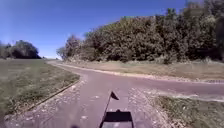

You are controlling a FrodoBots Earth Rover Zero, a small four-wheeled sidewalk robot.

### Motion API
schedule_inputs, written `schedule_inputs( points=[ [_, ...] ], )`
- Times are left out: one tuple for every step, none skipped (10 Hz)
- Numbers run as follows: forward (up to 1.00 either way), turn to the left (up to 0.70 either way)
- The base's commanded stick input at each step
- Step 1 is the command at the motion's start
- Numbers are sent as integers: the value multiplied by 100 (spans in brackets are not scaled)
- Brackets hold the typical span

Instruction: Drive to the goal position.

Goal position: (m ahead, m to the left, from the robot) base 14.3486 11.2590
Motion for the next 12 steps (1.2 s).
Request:
schedule_inputs(
  points=[
    [70,3],
    [70,3],
    [70,3],
    [70,13],
    [70,18],
    [70,18],
    [70,9],
    [70,3],
    [70,3],
    [70,2],
    [70,2],
    [70,3]
  ],
)
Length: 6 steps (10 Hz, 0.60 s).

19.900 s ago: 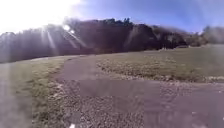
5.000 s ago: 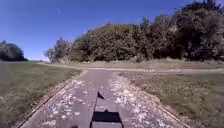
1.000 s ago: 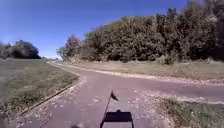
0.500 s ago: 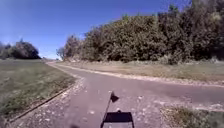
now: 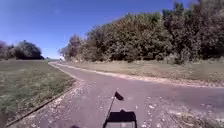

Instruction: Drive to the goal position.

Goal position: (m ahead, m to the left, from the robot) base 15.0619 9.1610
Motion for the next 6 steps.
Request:
schedule_inputs(
  points=[
    [70,3],
    [70,3],
    [70,3],
    [70,3],
    [70,15],
    [70,35]
  ],
)
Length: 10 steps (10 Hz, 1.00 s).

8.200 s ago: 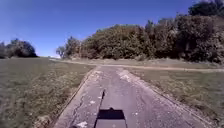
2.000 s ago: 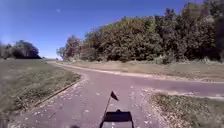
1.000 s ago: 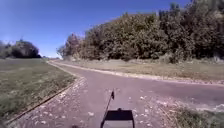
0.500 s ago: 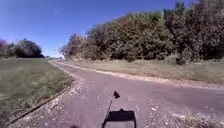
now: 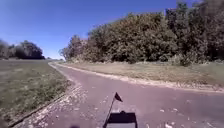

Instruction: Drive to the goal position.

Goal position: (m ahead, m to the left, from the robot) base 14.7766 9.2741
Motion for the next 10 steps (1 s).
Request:
schedule_inputs(
  points=[
    [70,35],
    [70,35],
    [70,31],
    [70,15],
    [70,6],
    [70,2],
    [70,2],
    [70,2],
    [70,2],
    [70,2]
  ],
)
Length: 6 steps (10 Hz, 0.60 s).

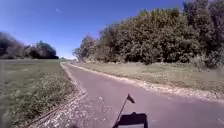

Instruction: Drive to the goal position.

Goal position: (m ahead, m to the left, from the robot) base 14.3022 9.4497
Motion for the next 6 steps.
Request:
schedule_inputs(
  points=[
    [70,2],
    [70,2],
    [70,2],
    [70,2],
    [70,2],
    [70,2]
  ],
)
